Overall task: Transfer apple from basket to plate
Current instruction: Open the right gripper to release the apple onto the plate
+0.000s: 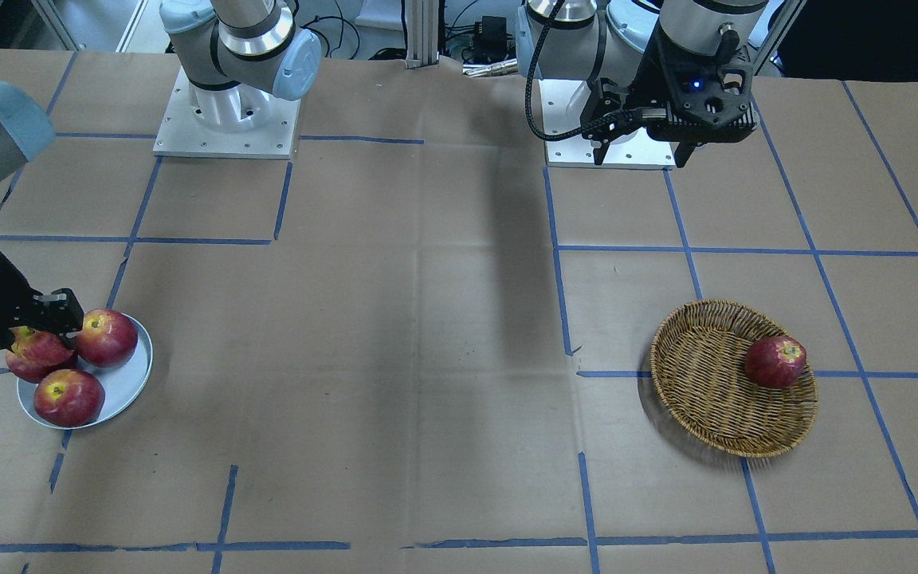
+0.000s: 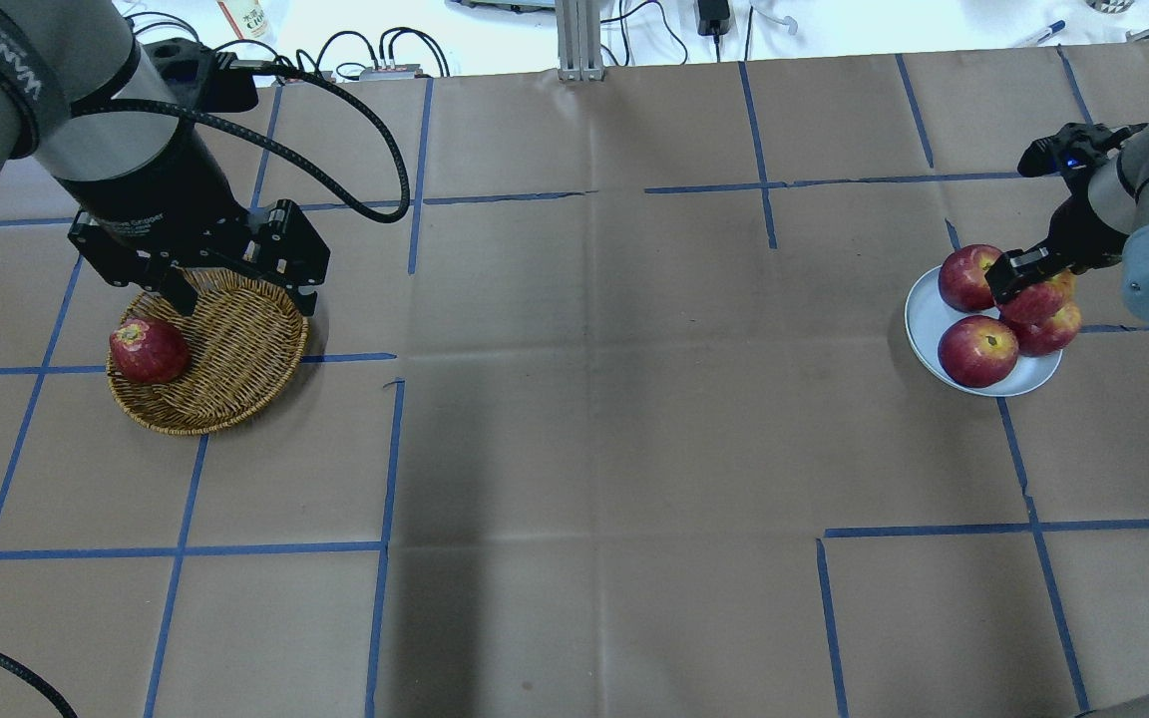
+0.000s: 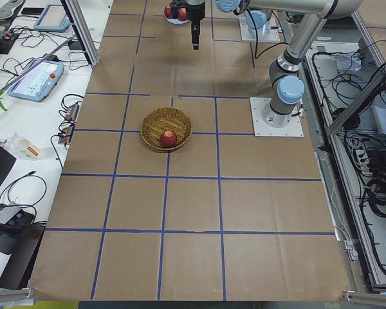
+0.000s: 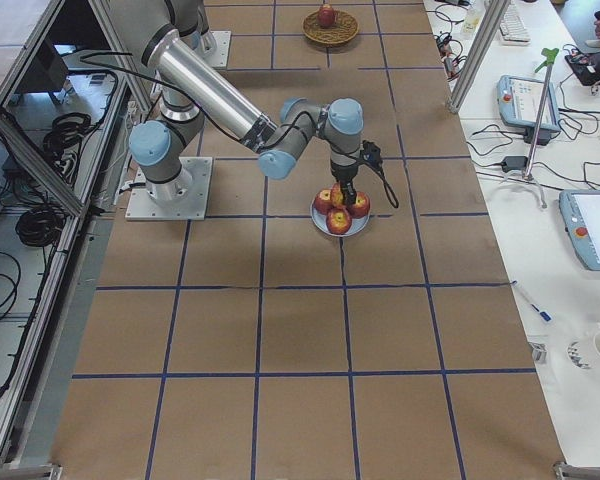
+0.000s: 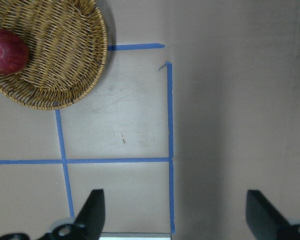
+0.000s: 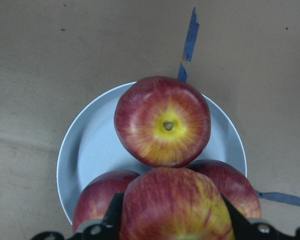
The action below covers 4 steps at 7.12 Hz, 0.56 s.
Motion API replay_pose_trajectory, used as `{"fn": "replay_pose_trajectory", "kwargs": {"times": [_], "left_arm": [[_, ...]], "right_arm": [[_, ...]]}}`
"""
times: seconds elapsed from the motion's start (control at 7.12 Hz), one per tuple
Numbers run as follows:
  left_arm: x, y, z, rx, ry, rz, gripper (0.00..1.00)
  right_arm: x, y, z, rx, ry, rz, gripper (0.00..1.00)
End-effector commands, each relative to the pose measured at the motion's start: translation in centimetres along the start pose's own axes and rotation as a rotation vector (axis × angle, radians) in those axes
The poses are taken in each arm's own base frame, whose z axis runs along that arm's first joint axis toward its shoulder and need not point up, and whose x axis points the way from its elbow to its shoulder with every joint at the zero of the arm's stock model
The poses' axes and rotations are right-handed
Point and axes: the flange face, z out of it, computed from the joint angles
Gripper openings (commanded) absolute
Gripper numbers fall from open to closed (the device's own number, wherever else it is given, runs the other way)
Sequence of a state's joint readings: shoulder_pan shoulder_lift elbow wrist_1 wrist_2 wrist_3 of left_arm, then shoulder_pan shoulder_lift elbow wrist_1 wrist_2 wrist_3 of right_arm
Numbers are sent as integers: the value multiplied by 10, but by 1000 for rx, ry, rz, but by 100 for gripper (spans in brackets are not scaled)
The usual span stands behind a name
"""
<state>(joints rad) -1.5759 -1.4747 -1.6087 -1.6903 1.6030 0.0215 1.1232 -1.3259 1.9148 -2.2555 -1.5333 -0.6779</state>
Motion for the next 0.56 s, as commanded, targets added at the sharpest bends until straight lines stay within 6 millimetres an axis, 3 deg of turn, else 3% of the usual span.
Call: {"fn": "replay_pose_trajectory", "kwargs": {"times": [0.0,0.42], "left_arm": [[0,0,-1,3,0,1,99],[0,0,0,0,0,1,99]], "right_arm": [[3,-5,-5,10,13,3,100],[6,-26,-57,25,28,-9,100]]}}
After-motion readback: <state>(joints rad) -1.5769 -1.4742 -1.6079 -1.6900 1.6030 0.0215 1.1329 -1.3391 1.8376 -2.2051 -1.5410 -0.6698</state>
